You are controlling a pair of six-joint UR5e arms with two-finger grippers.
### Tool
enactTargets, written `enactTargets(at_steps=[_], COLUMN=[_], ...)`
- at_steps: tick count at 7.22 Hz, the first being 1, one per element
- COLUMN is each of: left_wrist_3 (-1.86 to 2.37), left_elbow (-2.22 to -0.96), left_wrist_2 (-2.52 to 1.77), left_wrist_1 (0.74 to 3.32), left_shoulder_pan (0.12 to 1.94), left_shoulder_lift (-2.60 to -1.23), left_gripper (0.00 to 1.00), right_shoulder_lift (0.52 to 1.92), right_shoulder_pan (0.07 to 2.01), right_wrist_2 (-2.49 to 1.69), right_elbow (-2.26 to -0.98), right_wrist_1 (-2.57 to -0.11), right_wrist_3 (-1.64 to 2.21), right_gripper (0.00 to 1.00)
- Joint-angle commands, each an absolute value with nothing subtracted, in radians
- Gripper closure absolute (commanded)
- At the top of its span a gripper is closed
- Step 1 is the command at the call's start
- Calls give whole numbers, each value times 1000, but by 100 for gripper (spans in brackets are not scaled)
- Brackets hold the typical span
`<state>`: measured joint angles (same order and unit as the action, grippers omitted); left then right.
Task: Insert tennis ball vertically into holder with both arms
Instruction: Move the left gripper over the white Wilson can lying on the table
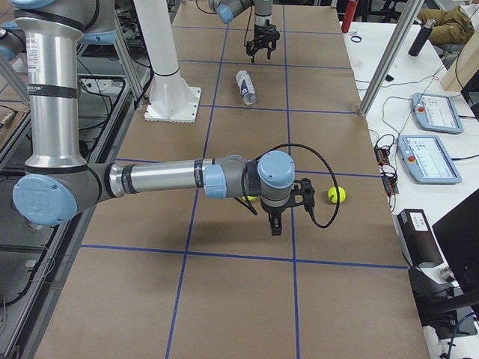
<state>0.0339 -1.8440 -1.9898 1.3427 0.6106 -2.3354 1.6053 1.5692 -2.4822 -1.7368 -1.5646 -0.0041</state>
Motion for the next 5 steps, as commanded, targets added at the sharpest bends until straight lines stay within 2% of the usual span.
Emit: enactTargets(at_steps=[1, 5], left_wrist_3=[32, 8], left_elbow=[-1798, -1720], left_wrist_2=[-1948, -1928], left_wrist_1=[1385, 1465], left_shoulder_pan=[560, 511], left_shoulder_lift=[-2345, -2344], left_gripper=[2, 2], right_shoulder_lift=[1603, 1597], right_shoulder_pan=[1562, 1543], right_wrist_2=[-2480, -2482], right_elbow=[-1735, -1736], right_wrist_1=[-1565, -1565], right_wrist_3=[-5, -3], right_gripper=[1, 1])
